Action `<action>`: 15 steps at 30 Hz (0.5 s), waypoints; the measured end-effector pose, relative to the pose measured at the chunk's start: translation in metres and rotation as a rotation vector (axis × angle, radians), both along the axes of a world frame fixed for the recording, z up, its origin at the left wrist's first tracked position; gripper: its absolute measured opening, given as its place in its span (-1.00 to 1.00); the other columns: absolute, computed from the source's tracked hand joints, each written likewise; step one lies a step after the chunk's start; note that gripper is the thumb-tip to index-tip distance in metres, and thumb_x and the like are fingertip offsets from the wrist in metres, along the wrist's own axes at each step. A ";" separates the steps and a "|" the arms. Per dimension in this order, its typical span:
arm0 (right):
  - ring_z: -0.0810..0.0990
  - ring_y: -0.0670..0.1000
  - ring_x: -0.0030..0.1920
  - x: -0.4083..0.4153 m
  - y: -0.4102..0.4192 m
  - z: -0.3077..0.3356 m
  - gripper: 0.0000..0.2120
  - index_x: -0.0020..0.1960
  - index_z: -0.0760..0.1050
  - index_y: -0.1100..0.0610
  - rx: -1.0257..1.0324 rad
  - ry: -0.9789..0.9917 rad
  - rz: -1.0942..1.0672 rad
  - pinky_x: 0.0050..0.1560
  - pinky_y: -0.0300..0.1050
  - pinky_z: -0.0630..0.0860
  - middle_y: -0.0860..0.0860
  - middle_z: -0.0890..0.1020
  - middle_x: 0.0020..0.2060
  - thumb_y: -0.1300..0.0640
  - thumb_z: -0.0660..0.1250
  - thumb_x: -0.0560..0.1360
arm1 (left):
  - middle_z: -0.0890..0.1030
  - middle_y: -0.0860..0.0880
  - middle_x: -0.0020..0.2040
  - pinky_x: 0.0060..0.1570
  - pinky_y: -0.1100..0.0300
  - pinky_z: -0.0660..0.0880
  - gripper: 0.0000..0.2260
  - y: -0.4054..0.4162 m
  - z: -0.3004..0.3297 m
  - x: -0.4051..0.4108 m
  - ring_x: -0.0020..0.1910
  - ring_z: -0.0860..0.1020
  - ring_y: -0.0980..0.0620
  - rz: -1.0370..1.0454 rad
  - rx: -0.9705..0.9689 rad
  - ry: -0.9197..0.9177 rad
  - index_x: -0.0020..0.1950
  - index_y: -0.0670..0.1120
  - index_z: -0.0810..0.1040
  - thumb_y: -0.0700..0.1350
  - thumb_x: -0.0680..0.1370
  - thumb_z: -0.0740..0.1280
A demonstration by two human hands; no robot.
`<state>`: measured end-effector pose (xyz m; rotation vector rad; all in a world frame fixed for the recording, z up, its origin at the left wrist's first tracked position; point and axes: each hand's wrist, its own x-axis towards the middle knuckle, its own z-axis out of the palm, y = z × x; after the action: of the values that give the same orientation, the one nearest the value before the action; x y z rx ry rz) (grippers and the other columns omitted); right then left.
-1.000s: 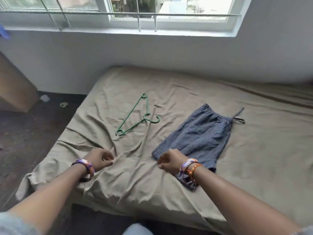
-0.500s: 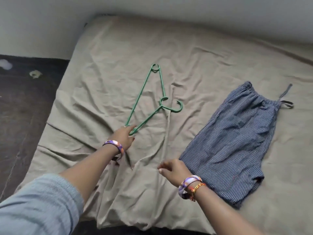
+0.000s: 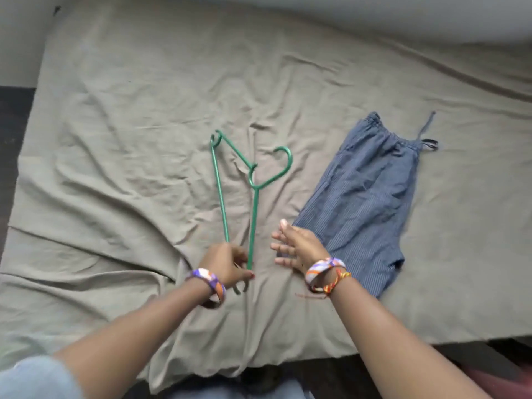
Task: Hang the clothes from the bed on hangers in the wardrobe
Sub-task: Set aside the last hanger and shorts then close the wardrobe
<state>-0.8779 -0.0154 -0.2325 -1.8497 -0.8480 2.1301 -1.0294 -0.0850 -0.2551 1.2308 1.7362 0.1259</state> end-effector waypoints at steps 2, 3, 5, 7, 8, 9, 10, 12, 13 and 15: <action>0.52 -0.09 -0.26 0.010 0.007 0.012 -0.92 -0.07 0.42 0.05 0.011 0.000 0.088 -0.30 -0.22 0.45 -0.04 0.52 -0.17 0.09 0.20 0.59 | 0.53 0.09 -0.39 -0.40 0.40 0.30 -0.82 -0.019 0.013 0.036 -0.31 0.49 0.16 -0.030 -0.014 -0.030 -0.32 -0.06 0.55 -0.05 0.34 0.52; 0.51 -0.10 -0.33 0.017 0.007 0.016 -0.97 -0.03 0.42 0.06 0.024 -0.025 0.141 -0.37 -0.26 0.44 -0.02 0.52 -0.20 0.16 0.22 0.58 | 0.57 0.06 -0.36 -0.38 0.38 0.32 -0.80 -0.026 0.014 0.052 -0.32 0.50 0.14 -0.033 -0.022 -0.044 -0.33 -0.09 0.55 -0.03 0.33 0.52; 0.46 -0.13 -0.45 0.034 0.003 0.016 -0.92 0.02 0.41 0.13 0.038 -0.094 0.213 -0.47 -0.30 0.37 0.01 0.50 -0.27 0.27 0.24 0.56 | 0.65 -0.01 -0.25 -0.25 0.26 0.41 -0.77 -0.033 0.010 0.082 -0.24 0.56 0.06 -0.022 -0.046 -0.058 -0.28 -0.13 0.58 0.00 0.32 0.52; 0.43 -0.15 -0.46 0.053 -0.005 0.013 -0.93 -0.06 0.44 0.13 0.035 -0.140 0.271 -0.45 -0.29 0.37 -0.01 0.49 -0.31 0.28 0.26 0.55 | 0.65 -0.05 -0.18 -0.13 0.15 0.47 -0.74 -0.035 0.007 0.107 -0.13 0.59 -0.01 -0.037 -0.064 -0.038 -0.24 -0.13 0.59 0.04 0.32 0.51; 0.42 -0.14 -0.42 0.062 -0.008 0.011 -0.92 -0.09 0.45 0.10 0.038 -0.159 0.311 -0.41 -0.28 0.40 -0.02 0.48 -0.30 0.26 0.27 0.54 | 0.65 -0.05 -0.15 -0.11 0.14 0.48 -0.74 -0.034 0.007 0.116 -0.09 0.59 -0.02 -0.068 -0.066 -0.024 -0.21 -0.12 0.59 0.05 0.33 0.50; 0.42 -0.13 -0.37 0.071 -0.011 0.009 -0.91 -0.10 0.46 0.08 0.047 -0.185 0.349 -0.36 -0.25 0.43 -0.02 0.49 -0.29 0.25 0.28 0.54 | 0.65 -0.05 -0.11 -0.10 0.13 0.48 -0.74 -0.032 0.005 0.125 -0.06 0.59 -0.04 -0.105 -0.076 -0.010 -0.17 -0.11 0.60 0.06 0.35 0.48; 0.44 -0.11 -0.34 0.080 -0.013 0.007 -0.89 -0.11 0.45 0.07 0.061 -0.213 0.374 -0.33 -0.22 0.45 0.00 0.50 -0.27 0.26 0.28 0.53 | 0.65 -0.07 -0.08 -0.09 0.13 0.48 -0.75 -0.029 0.004 0.133 -0.03 0.59 -0.06 -0.135 -0.093 -0.014 -0.12 -0.10 0.61 0.06 0.37 0.47; 0.50 -0.08 -0.32 0.097 -0.015 0.004 -0.83 -0.15 0.43 0.09 0.069 -0.252 0.363 -0.38 -0.16 0.49 0.04 0.54 -0.25 0.33 0.25 0.53 | 0.64 -0.11 -0.02 -0.05 0.13 0.47 -0.77 -0.022 0.001 0.147 0.02 0.58 -0.09 -0.175 -0.142 -0.077 -0.04 -0.11 0.63 0.01 0.43 0.43; 0.52 -0.08 -0.33 0.106 -0.016 0.003 -0.81 -0.16 0.41 0.09 0.066 -0.262 0.351 -0.44 -0.16 0.51 0.05 0.56 -0.26 0.35 0.22 0.54 | 0.65 -0.12 0.01 0.00 0.14 0.47 -0.79 -0.018 -0.001 0.152 0.05 0.58 -0.09 -0.163 -0.159 -0.103 0.00 -0.11 0.64 -0.02 0.46 0.40; 0.53 -0.06 -0.33 0.124 -0.014 0.002 -0.79 -0.17 0.41 0.09 0.100 -0.315 0.405 -0.53 -0.21 0.50 0.03 0.56 -0.30 0.37 0.19 0.54 | 0.63 -0.12 0.08 0.09 0.17 0.46 -0.81 -0.007 -0.003 0.162 0.11 0.57 -0.08 0.033 -0.236 -0.160 0.08 -0.13 0.63 -0.13 0.49 0.36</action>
<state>-0.7535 -0.0290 -0.2309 -2.1399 -1.4821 1.9756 -0.8678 -0.0920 -0.2585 0.9930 1.5838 0.0364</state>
